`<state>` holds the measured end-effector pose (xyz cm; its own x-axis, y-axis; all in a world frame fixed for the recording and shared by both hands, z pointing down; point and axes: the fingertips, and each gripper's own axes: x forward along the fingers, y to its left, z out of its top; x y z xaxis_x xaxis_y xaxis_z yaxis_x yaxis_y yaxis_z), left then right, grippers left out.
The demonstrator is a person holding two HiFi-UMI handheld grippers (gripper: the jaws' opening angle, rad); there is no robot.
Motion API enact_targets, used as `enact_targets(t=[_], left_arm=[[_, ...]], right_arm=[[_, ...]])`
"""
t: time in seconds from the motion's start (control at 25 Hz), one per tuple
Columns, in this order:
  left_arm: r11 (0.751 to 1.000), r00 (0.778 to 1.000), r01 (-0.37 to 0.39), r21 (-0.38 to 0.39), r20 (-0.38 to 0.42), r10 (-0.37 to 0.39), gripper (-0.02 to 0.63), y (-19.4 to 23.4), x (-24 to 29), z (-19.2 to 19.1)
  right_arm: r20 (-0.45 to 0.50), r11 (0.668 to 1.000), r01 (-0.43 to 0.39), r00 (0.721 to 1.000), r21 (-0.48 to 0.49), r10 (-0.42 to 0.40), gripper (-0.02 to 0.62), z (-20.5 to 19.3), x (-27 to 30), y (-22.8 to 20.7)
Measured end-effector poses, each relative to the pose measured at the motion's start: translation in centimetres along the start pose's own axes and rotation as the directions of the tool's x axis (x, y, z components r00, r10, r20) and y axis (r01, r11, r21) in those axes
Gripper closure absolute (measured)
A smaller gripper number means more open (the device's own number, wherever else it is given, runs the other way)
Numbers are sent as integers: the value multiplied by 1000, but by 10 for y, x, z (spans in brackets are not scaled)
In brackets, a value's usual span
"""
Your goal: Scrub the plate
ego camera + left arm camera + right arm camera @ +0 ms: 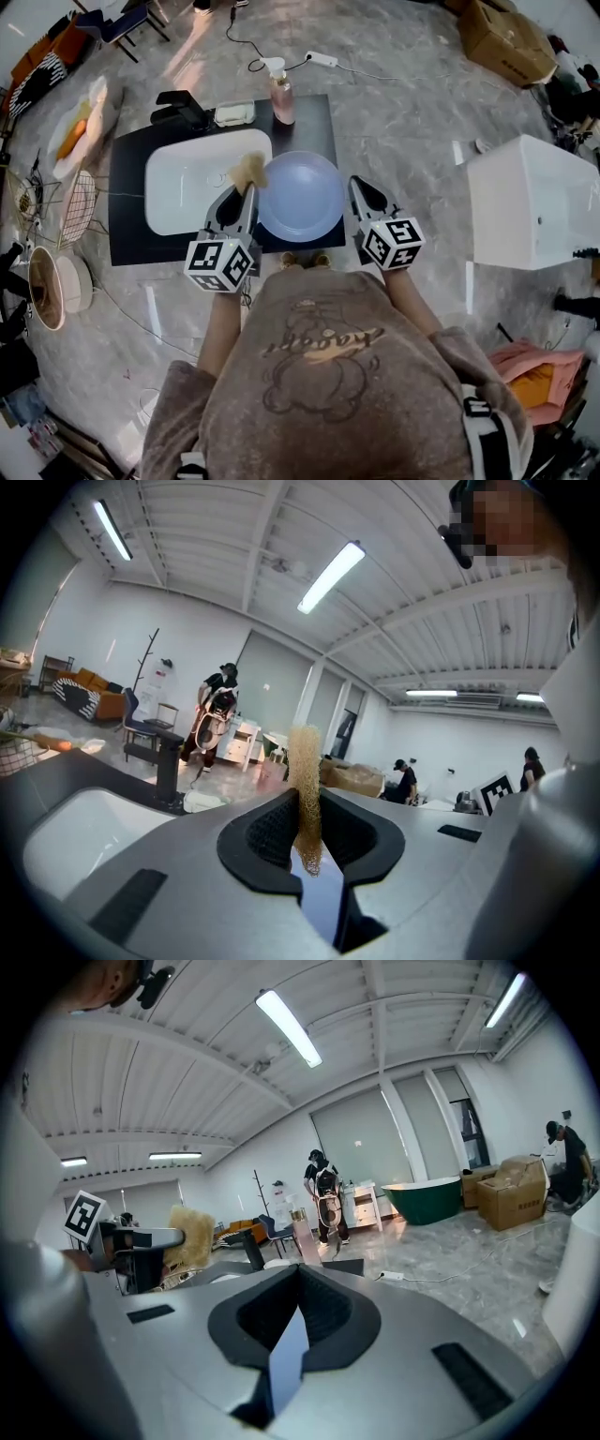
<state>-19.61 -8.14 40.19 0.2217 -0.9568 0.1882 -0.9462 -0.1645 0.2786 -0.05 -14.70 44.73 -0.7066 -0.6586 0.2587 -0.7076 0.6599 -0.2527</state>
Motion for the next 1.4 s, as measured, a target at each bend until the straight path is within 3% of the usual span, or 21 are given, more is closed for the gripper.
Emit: enact_targets(t=[0.24, 0.72, 1.08, 1.4], left_arm=[[999, 999, 37, -5, -11, -37, 542, 0, 11, -1], [998, 998, 59, -8, -34, -60, 543, 7, 25, -4], [998, 997, 63, -4, -45, -63, 543, 7, 32, -4], [999, 997, 50, -10, -59, -50, 543, 10, 33, -8]], right_arm=[[-31, 1000, 21, 999, 9, -21, 584, -7, 4, -5], [-99, 999, 38, 994, 16, -37, 445, -29, 23, -21], [-202, 999, 32, 979, 4, -31, 443, -64, 43, -38], [-333, 1000, 26, 943, 15, -20, 443, -110, 62, -49]])
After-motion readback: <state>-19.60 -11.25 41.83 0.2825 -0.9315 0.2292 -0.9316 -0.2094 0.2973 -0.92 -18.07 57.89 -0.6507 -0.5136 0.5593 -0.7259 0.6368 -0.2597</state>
